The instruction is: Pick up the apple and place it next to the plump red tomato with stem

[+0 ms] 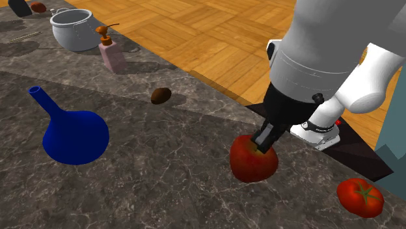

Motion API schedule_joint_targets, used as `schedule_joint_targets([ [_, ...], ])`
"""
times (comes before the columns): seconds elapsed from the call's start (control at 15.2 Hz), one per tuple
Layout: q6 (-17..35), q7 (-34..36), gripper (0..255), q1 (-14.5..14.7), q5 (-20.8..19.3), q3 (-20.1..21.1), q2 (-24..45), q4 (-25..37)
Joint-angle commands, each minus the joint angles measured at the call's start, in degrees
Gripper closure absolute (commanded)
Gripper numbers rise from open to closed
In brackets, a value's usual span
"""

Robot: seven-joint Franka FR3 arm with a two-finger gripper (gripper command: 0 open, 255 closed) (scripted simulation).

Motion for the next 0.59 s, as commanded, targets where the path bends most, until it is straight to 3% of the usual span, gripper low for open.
schedule_joint_targets([
  [0.0, -1.5, 0.0, 255, -0.1, -0.1, -0.2, 0.0, 1.5],
  [0.53, -7.5, 0.4, 255, -0.5, -0.8, -0.8, 0.8, 8.2],
])
